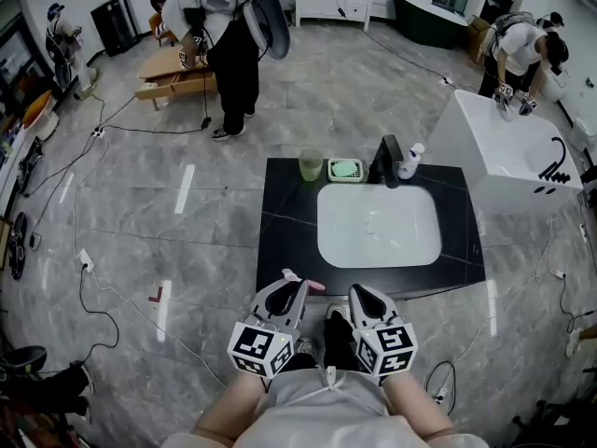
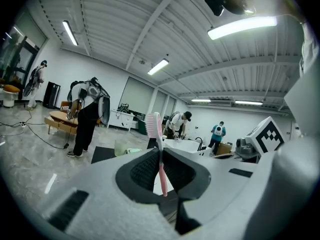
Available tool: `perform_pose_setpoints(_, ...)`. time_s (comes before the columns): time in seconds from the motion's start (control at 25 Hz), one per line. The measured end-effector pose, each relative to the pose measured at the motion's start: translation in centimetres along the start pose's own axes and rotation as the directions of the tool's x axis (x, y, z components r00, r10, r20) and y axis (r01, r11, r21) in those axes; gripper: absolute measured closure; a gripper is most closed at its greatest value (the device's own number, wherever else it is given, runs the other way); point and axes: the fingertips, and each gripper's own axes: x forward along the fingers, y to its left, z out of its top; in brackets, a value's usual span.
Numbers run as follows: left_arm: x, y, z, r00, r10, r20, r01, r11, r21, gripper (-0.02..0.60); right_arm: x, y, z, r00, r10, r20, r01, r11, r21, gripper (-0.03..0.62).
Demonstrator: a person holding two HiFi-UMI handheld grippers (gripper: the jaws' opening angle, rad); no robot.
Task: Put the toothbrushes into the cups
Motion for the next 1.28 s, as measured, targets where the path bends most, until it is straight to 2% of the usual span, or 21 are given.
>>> perform_pose_setpoints(0.32, 5.9, 3.5, 1.5, 0.998, 0.060, -0.008, -0.060, 0.998, 0.027, 0.543, 6.6, -3.2, 3.4, 0.997, 0.079, -0.012, -0.080, 0.997, -0.012, 0.566)
perform_pose_setpoints(0.56, 12.6, 7.0, 3.0, 0.994, 0.108, 0.020, -0.108, 0.994, 0.033, 0.543, 12.1, -6.6, 6.1, 0.986, 0.158, -0.057, -0.162, 0.983, -0.083, 0.566)
perform_pose_setpoints(0.72, 16.4, 8.6, 3.8, 0.989, 0.148, 0.015, -0.149, 0.985, 0.090, 0.543, 15.2, -8.9, 7.8, 0.980, 0.188, -0.072, -0.194, 0.977, -0.092, 0.566)
perform_pose_setpoints(0.88, 19.4, 10.6, 4.8, 0.982, 0.188, 0.020, -0.189, 0.977, 0.096, 0.543, 17.8, -10.6, 8.6, 0.973, 0.211, -0.092, -0.219, 0.972, -0.090, 0.566)
perform_pose_setpoints(1.04, 21.9, 13.0, 6.2, 0.975, 0.221, 0.027, -0.223, 0.967, 0.124, 0.543, 19.7, -11.7, 8.9, 0.969, 0.217, -0.116, -0.228, 0.970, -0.086, 0.566)
perform_pose_setpoints(1.2, 24.1, 14.9, 7.1, 0.971, 0.236, 0.018, -0.234, 0.944, 0.233, 0.543, 21.3, -12.2, 9.0, 0.970, 0.207, -0.129, -0.217, 0.973, -0.072, 0.566)
perform_pose_setpoints(1.28, 25.2, 15.8, 7.4, 0.974, 0.227, 0.016, -0.225, 0.946, 0.232, 0.543, 22.1, -12.5, 9.1, 0.973, 0.192, -0.131, -0.201, 0.977, -0.065, 0.566)
